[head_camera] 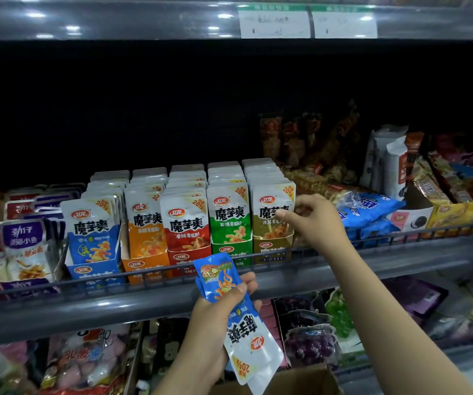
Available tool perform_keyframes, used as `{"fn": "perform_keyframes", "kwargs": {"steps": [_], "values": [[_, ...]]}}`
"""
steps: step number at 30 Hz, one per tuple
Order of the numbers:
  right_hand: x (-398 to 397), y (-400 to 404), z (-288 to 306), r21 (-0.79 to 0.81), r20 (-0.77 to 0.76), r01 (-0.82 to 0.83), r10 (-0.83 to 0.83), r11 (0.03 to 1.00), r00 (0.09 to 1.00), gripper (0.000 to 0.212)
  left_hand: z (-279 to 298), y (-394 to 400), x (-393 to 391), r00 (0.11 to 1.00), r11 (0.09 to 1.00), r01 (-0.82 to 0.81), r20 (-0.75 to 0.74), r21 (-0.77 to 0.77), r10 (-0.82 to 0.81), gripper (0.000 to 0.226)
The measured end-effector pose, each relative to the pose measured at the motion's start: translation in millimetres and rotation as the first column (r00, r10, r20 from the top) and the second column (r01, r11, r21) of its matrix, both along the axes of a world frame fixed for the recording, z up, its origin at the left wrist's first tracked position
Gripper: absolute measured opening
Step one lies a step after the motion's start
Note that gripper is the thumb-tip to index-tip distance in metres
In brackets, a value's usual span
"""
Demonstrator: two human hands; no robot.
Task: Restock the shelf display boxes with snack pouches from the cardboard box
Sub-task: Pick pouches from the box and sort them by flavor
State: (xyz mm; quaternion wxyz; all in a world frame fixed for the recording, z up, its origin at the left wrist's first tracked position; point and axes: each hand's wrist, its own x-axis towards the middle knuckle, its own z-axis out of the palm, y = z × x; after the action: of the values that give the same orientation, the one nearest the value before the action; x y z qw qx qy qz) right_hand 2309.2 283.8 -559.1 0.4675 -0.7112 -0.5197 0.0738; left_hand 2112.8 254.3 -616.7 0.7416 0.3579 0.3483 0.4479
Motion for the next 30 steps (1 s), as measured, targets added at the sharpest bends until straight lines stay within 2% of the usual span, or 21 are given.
{"fn": "perform_keyframes", "kwargs": {"steps": [2, 7, 13, 15, 17, 19, 21, 26, 30], "values": [[-2.2, 1.8, -1.0, 0.032, 0.023, 0.044, -0.044, 0.999, 0.999, 0.015, 0.9, 0.2, 0.2, 1.0, 1.0, 0.004, 0.006, -0.006, -0.004, 0.019], [-0.4, 4.5, -8.4, -0.004, 0.066, 0.072, -0.072, 0.997, 0.995, 0.02, 5.7, -0.3, -1.4, 0.999, 1.0, 0.023, 0.035, -0.007, -0.023, 0.019], [-11.2, -18.9, -11.8, 0.173, -0.091, 0.099, -0.084, 0.98, 0.992, 0.039, 8.7, 0.1, -8.3, 0.996, 0.993, 0.079, -0.034, 0.09, -0.077, 0.022], [-16.3, -34.7, -6.8, 0.123, -0.152, 0.013, 0.006, 0.992, 0.988, 0.036, 10.1, -1.5, -8.8, 0.998, 0.992, 0.054, -0.03, 0.111, -0.051, 0.017], [-24.6, -48.5, -3.2, -0.053, -0.204, -0.212, 0.197, 0.976, 0.959, 0.029, 10.9, -3.0, -9.8, 1.0, 0.993, 0.016, -0.024, 0.114, -0.014, 0.011], [-33.5, -56.6, -5.2, -0.224, -0.238, -0.41, 0.358, 0.884, 0.903, 0.038, 11.8, -3.9, -10.9, 1.0, 0.994, 0.0, 0.01, 0.111, -0.001, 0.011], [-43.4, -59.5, -13.0, -0.312, -0.244, -0.495, 0.436, 0.811, 0.866, 0.045, 12.9, -3.9, -11.8, 0.999, 0.994, 0.001, 0.043, 0.108, -0.006, 0.021], [-65.7, -58.9, -26.6, -0.273, -0.345, -0.596, 0.502, 0.755, 0.793, 0.008, 16.3, -3.8, -17.8, 0.997, 0.992, 0.023, 0.071, 0.125, -0.032, 0.028], [-67.5, -54.7, -24.2, -0.196, -0.468, -0.577, 0.441, 0.793, 0.766, 0.007, 18.7, 4.9, -32.6, 0.989, 0.991, 0.083, 0.111, 0.109, -0.095, 0.035]]}}
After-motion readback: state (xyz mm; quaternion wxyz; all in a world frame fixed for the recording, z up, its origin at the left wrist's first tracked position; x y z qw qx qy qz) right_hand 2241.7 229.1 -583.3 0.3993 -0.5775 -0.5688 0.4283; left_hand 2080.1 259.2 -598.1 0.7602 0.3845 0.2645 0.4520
